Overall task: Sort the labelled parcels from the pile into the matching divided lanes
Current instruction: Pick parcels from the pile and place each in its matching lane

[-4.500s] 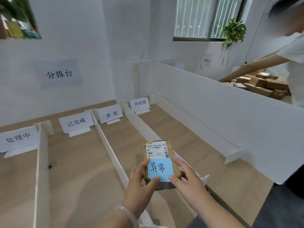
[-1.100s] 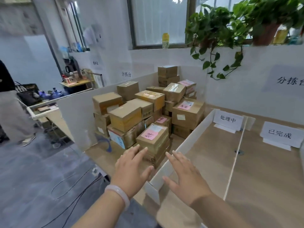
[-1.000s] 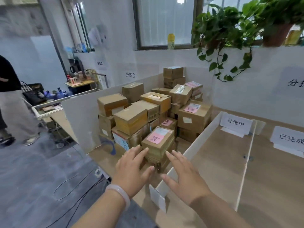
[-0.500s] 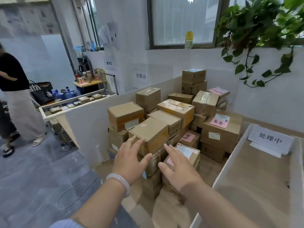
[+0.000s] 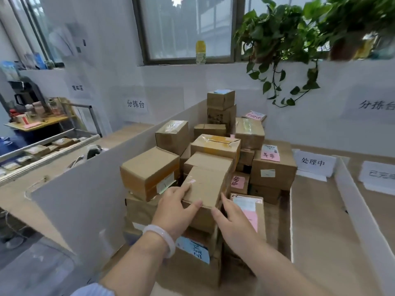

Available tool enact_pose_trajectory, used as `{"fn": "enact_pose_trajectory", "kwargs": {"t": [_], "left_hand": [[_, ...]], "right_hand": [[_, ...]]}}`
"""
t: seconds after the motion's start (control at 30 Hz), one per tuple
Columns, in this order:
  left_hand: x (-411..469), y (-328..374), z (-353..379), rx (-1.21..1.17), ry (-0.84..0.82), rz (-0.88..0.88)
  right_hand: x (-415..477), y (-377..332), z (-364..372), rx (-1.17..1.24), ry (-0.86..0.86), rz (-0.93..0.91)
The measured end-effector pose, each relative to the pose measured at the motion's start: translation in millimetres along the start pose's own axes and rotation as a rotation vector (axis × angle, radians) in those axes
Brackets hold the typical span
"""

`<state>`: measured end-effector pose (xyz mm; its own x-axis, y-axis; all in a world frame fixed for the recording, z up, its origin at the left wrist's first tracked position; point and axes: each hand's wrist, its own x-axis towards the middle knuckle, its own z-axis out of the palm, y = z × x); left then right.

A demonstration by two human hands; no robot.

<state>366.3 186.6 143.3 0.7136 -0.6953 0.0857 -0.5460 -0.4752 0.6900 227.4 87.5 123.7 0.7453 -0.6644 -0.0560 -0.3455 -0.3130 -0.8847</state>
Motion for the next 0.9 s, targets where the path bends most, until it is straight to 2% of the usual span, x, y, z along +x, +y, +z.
{"fn": "enact_pose_trajectory", "kwargs": {"t": [0.17,0.27,0.4,0.5,0.57,0.67,0.7,0.77,0.83,0.9], "left_hand": [[-4,-2,-12,-0.119,-0.095,0.072],[-3,6,-20,-0.135,-0.183,0.129],[5,18,-22,-0.31,-0.194,0.183],[8,18,-23,-0.563,-0.274,0.113],[7,16,-25,-0.768,-0.381,0.056],[4,18,-21,-1.207,-0.626,-0.209],[2,20,-18,-1.275,-0.665,-0.29],[-1,22,-12,-1.204,-0.641,-0.27],[0,21,-5,-0.952,-0.526,-0.097],[2,23,-4,-0.829,-0.434,0.045]], "right_hand": [[-27,-19,20,0.155,0.171,-0.04],[-38,-24,25,0.056,0.282,-0.111],[-47,-35,25,-0.05,0.404,-0.16],[-50,-38,18,0.002,0.59,-0.198],[-48,-36,9,0.179,0.717,-0.103],[-44,-37,2,0.472,0.599,0.06],[-43,-36,3,0.542,0.54,0.082],[-44,-38,5,0.639,0.525,0.088],[-47,-34,5,0.596,0.595,0.093],[-52,-30,0,0.5,0.657,0.096]]}}
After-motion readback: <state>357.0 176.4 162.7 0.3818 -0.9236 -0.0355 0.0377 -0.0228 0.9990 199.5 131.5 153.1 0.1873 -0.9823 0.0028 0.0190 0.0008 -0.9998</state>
